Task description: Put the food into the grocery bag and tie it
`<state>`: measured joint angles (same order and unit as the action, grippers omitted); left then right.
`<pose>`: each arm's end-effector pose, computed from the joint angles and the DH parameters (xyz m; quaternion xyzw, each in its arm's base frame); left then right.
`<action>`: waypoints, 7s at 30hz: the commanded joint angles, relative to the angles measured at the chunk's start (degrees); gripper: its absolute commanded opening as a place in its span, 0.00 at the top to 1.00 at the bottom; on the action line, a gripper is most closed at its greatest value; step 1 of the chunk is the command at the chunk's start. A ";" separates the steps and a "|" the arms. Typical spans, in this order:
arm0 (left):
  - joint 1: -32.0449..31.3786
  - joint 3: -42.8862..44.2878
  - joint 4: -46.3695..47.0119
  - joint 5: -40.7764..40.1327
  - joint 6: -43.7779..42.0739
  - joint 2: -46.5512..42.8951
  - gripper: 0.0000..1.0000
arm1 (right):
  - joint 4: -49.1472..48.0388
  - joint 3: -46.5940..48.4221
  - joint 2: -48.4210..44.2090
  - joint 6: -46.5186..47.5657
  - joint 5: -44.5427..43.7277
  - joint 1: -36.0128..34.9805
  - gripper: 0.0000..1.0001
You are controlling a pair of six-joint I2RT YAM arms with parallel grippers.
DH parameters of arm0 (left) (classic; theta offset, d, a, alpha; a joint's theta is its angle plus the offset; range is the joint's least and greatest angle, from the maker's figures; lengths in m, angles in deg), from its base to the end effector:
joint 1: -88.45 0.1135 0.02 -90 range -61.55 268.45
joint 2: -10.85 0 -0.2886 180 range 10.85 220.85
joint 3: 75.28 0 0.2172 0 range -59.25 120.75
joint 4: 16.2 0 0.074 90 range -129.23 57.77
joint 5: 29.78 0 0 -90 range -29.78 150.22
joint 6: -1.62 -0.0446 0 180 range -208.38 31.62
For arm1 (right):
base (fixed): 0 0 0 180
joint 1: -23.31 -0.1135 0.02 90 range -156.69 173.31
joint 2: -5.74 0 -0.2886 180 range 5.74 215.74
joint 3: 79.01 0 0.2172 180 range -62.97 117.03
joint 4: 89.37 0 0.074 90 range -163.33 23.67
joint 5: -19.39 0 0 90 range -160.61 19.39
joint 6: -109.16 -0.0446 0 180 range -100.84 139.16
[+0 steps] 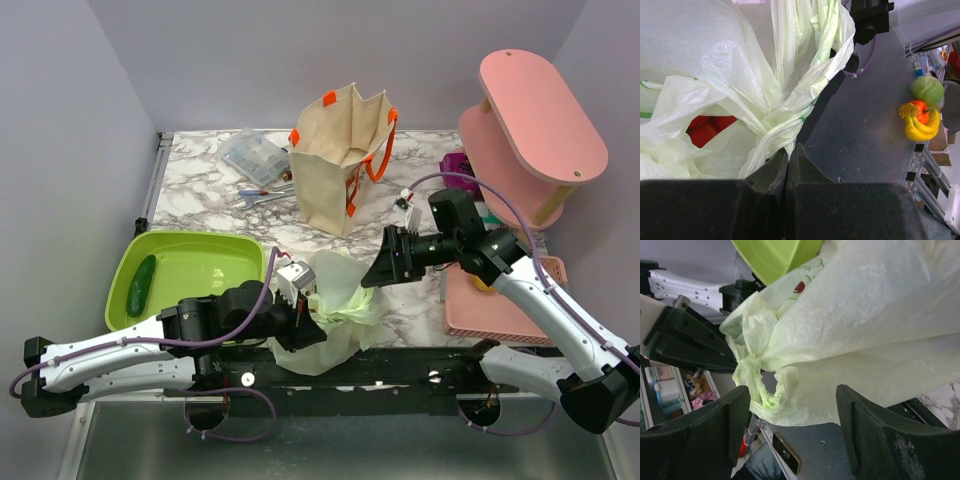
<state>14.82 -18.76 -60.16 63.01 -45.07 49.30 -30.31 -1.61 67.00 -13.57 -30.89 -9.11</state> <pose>0.0281 -0.1034 0.3086 0.2340 0.8144 -0.4630 0.2599 0.1275 0.1148 0.3532 -0.1333 0.8626 0.4647 0.1489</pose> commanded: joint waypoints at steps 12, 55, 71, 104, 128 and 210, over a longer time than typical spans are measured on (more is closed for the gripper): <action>-0.30 2.22 3.15 -0.50 -0.69 2.42 1.00 | -2.12 -2.76 2.42 -1.29 3.13 -5.65 0.79; 10.09 43.85 -10.79 3.93 -30.19 24.04 1.00 | -4.15 31.50 16.74 12.43 -64.81 4.41 0.99; 13.09 7.90 4.85 6.79 -15.88 10.55 1.00 | -7.69 14.16 11.26 9.45 -62.06 10.43 0.99; 12.27 -10.65 13.59 -0.82 4.08 -4.65 1.00 | -11.95 4.38 13.08 4.38 -47.48 19.50 0.99; 14.32 13.11 -10.79 -38.02 -1.54 -10.01 0.02 | -2.33 16.86 -0.52 5.08 -35.49 19.44 0.21; 27.31 -1.55 -19.45 -38.09 -10.22 -30.81 0.01 | -26.68 20.25 53.01 -19.18 -96.99 19.40 0.27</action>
<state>41.88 -19.96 -80.11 26.12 -54.47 18.75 -53.89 17.14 116.68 -33.61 -125.97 9.53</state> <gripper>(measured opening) 0.984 0.761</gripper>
